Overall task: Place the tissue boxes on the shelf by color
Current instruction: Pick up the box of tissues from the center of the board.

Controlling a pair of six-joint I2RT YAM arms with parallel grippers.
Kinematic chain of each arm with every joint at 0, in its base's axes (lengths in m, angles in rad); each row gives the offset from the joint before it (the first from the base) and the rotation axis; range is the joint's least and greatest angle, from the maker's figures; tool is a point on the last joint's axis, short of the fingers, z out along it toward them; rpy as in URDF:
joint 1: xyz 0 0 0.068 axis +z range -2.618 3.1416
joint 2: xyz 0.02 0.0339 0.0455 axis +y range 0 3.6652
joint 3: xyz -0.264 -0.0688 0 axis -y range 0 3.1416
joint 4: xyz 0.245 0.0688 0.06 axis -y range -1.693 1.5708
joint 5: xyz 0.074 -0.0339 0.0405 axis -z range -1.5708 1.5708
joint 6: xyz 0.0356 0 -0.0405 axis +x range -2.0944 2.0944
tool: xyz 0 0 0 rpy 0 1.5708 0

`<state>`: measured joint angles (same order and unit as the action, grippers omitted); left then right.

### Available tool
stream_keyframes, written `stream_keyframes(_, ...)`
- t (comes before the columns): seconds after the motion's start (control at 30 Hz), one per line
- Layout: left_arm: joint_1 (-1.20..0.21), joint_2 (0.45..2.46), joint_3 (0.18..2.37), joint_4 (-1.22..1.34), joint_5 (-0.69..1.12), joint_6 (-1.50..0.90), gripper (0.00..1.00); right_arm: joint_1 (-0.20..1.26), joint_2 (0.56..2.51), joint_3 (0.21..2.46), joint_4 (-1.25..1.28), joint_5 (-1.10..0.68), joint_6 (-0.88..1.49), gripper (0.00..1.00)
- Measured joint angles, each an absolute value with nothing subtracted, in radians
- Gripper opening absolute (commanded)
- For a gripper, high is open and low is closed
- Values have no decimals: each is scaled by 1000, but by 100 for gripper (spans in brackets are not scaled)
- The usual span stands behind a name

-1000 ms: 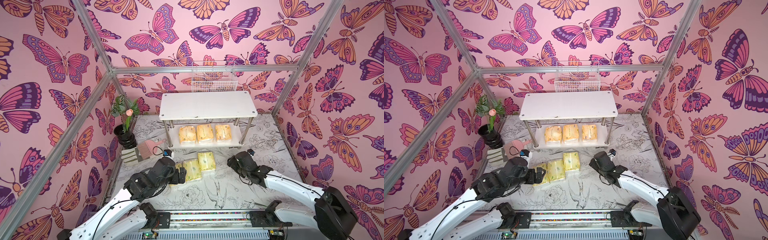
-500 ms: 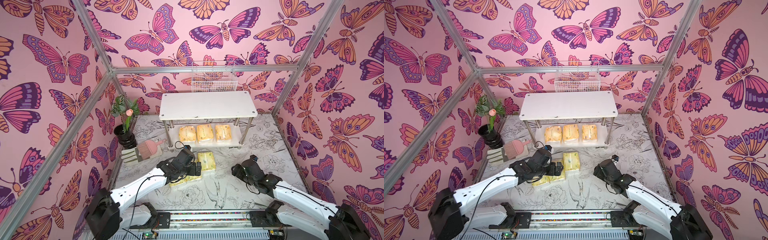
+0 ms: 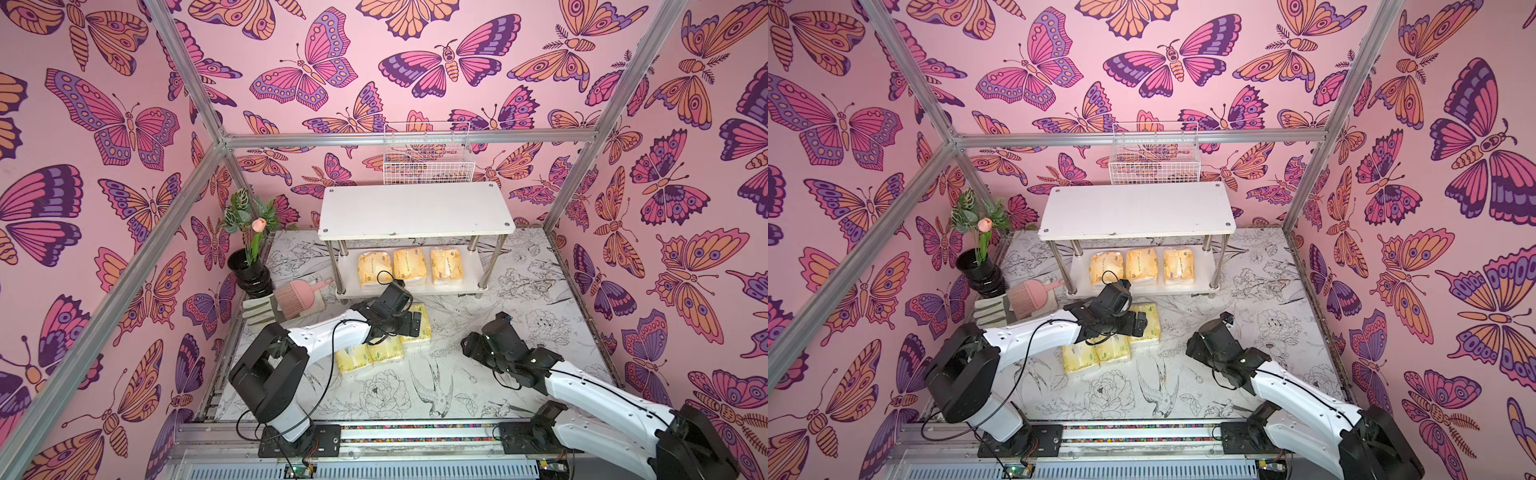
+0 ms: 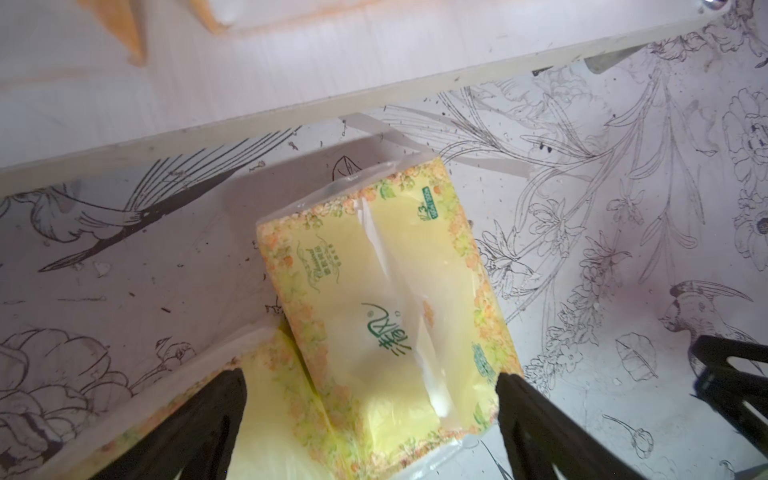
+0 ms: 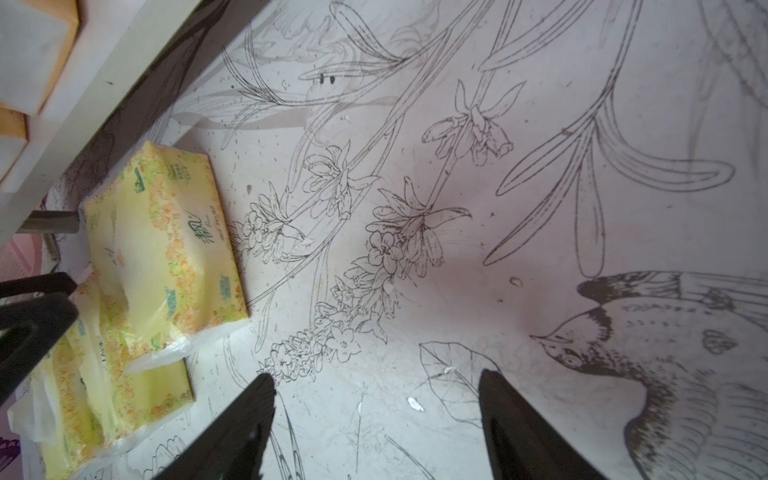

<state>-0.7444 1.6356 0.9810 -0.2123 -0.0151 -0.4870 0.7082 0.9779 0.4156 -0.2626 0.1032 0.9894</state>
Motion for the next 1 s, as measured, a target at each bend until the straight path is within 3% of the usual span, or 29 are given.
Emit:
stream_keyframes(0.4, -736, 1800, 1091, -159, 80, -436, 100, 708, 876, 379, -300, 119, 989, 80)
stream_keyframes(1.0, -850, 1783, 1084, -76, 191, -503, 100, 687, 822, 353, -340, 161, 968, 80)
